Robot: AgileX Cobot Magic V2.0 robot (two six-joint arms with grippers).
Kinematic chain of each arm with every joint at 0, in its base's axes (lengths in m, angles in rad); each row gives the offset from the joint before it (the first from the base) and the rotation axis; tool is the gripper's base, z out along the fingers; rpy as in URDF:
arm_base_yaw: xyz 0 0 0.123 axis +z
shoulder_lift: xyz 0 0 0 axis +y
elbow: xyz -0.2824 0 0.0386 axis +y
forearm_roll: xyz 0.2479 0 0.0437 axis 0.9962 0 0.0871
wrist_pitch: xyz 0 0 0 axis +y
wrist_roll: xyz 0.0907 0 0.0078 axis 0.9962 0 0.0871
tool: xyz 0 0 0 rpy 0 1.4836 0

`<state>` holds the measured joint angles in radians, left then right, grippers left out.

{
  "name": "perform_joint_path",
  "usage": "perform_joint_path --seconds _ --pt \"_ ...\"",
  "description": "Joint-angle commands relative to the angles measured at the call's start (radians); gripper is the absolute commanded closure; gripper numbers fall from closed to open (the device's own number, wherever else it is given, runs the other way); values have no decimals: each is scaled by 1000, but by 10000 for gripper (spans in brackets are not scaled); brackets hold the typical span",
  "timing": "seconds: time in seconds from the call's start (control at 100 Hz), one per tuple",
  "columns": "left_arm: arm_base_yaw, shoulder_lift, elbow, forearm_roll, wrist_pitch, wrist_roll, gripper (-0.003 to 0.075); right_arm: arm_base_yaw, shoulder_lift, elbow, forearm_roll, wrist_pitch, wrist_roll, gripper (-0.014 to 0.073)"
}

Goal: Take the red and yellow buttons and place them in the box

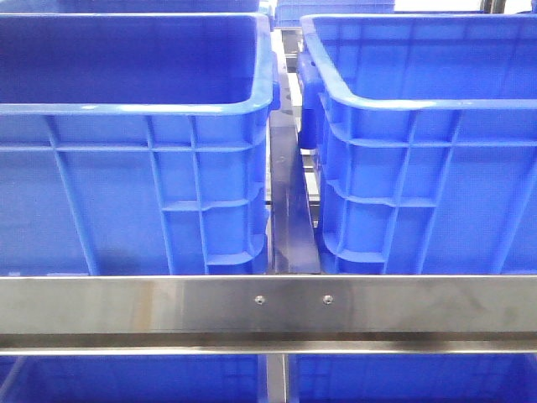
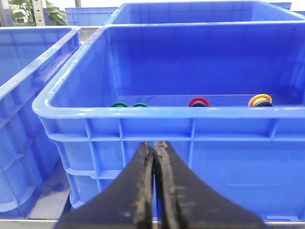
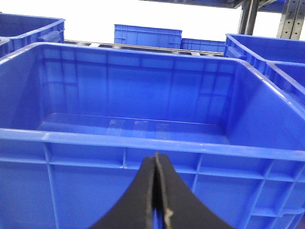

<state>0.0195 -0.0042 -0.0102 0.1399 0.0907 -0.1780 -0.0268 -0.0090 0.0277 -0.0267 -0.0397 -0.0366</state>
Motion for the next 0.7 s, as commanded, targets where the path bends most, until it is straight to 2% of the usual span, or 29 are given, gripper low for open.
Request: perform_joint_path --seconds 0.0,0.24,0.58,0.63,0.69 --pt "-1 -30 -66 -5 -39 -9 739 2 -27 -19 -12 -75 0 662" --pt "-1 63 -282 -5 270 -9 739 2 -27 -19 -12 -75 0 662" --pt "-1 373 -527 -8 393 -9 736 2 -27 -19 -12 -75 0 662" --pt "-1 439 -578 -12 422 -9 717 2 -27 -19 -12 -75 0 662" --pt "-1 505 -628 -21 447 -9 644 2 -27 -19 -12 -75 0 662"
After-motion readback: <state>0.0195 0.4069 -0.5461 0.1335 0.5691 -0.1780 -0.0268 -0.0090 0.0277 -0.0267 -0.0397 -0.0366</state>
